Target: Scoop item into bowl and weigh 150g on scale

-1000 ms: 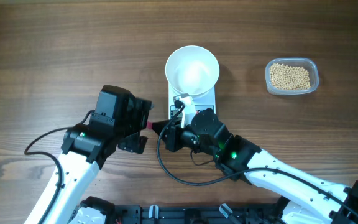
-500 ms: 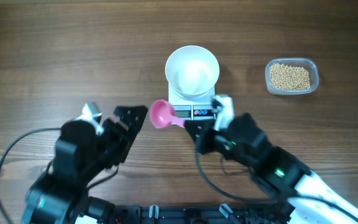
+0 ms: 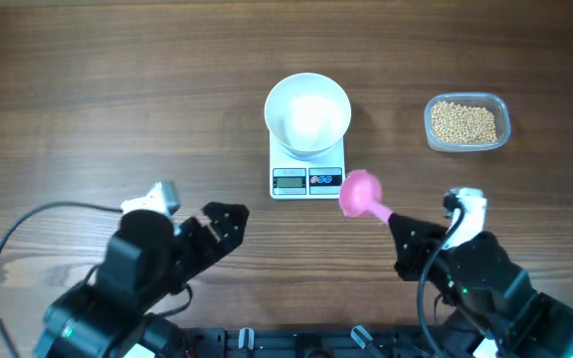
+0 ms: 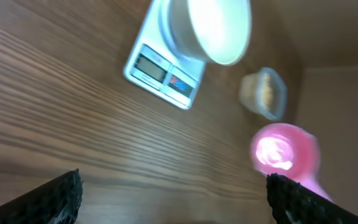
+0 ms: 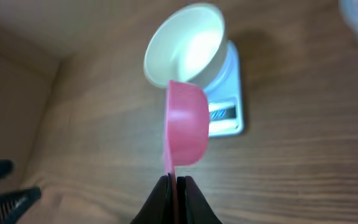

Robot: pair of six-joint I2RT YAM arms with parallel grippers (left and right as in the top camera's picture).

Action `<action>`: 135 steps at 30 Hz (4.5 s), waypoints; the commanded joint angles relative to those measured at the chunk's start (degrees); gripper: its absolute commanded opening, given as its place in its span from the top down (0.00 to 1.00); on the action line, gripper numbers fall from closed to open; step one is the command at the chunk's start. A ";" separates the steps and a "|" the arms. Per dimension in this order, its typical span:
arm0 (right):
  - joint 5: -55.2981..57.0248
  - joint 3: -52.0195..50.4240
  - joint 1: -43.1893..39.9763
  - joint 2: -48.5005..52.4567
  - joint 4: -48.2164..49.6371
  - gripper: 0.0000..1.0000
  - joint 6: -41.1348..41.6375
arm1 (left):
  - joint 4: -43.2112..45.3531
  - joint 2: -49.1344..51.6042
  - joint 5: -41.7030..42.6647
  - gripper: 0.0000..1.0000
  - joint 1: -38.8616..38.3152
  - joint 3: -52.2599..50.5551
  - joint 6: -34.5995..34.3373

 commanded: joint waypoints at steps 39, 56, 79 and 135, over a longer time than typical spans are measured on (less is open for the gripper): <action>21.94 1.75 -12.31 10.84 7.96 0.96 -11.32 | 27.45 34.16 -20.39 0.96 -8.98 0.68 25.40; 20.83 1.75 -16.76 10.84 8.39 0.96 -12.85 | 39.01 50.03 -8.85 0.96 -11.08 0.68 36.22; 20.72 1.75 -19.17 10.84 8.66 0.96 -12.81 | 52.13 61.86 -8.81 0.96 -12.72 0.68 39.39; 20.55 1.75 -19.17 10.84 8.66 0.96 -12.79 | 50.34 68.32 -9.97 0.96 -12.83 0.68 38.95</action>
